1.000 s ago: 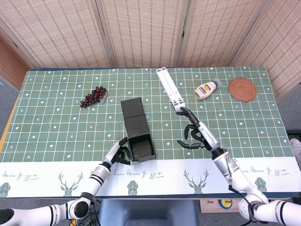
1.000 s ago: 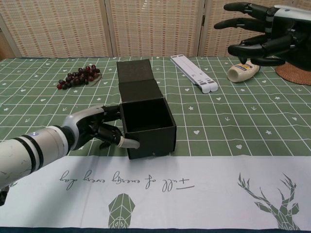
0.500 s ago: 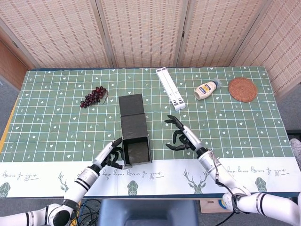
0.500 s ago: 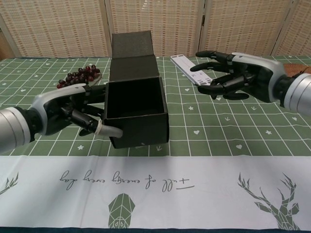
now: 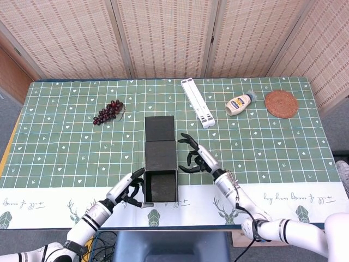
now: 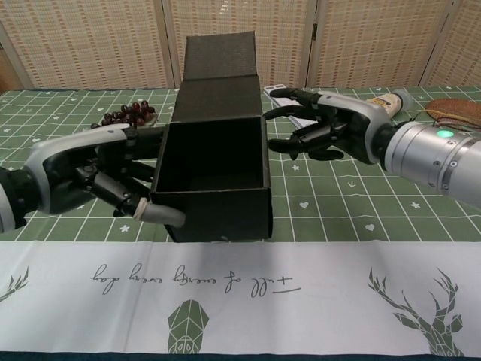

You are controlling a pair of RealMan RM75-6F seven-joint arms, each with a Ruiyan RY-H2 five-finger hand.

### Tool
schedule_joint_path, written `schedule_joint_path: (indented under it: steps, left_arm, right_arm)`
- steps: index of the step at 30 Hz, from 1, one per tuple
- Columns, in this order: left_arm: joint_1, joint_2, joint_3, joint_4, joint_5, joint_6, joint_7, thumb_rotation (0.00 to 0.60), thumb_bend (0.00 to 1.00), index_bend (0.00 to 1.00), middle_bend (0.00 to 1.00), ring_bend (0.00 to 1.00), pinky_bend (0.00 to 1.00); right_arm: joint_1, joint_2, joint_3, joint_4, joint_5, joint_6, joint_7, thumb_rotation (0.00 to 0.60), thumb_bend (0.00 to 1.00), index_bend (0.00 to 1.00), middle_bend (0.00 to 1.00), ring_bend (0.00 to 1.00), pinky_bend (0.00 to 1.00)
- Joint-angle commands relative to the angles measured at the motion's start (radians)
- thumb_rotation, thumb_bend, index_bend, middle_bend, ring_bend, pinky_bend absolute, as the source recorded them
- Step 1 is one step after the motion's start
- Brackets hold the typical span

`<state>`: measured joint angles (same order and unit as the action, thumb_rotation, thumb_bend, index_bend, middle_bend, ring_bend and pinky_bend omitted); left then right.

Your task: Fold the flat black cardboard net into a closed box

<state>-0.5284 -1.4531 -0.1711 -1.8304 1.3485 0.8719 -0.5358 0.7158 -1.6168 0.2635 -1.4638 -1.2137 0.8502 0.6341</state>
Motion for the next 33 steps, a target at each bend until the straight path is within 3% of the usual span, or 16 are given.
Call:
schedule_joint_path:
  steps: [1,9,13,17,24,33]
  left_arm:
    - [-0.008,0.006,0.014,-0.011,0.013,-0.006,0.008,0.6,0.05,0.23,0.32,0.56,0.82]
    - [-0.049,-0.032,0.036,0.032,-0.002,-0.033,0.099,0.6,0.05,0.23,0.32,0.56,0.82]
    - [-0.077,-0.06,0.031,0.067,-0.053,-0.061,0.146,0.6,0.05,0.22,0.32,0.56,0.82]
    - [-0.102,-0.101,0.01,0.121,-0.131,-0.072,0.196,0.6,0.05,0.23,0.32,0.56,0.82]
    - [-0.126,-0.159,-0.023,0.198,-0.259,-0.054,0.277,0.6,0.05,0.23,0.32,0.56,0.81]
    - [-0.134,-0.194,-0.054,0.226,-0.438,-0.028,0.354,0.6,0.05,0.22,0.32,0.56,0.81]
  right_arm:
    - [0.02,-0.028,0.025,0.018,0.022,-0.012,-0.014,0.6,0.28,0.0,0.14,0.63,1.0]
    - [0.057,-0.067,0.115,-0.002,0.065,-0.025,0.021,0.6,0.28,0.0,0.17,0.63,1.0]
    - [0.061,-0.069,0.14,-0.039,0.087,-0.037,0.045,0.6,0.22,0.0,0.19,0.63,1.0]
    - [0.067,-0.052,0.15,-0.075,0.085,-0.066,0.062,0.6,0.11,0.0,0.23,0.63,1.0]
    - [0.093,-0.006,0.151,-0.119,0.066,-0.146,0.067,0.6,0.03,0.0,0.31,0.63,1.0]
    - [0.188,0.04,0.131,-0.113,0.119,-0.278,-0.055,0.6,0.0,0.0,0.33,0.63,0.99]
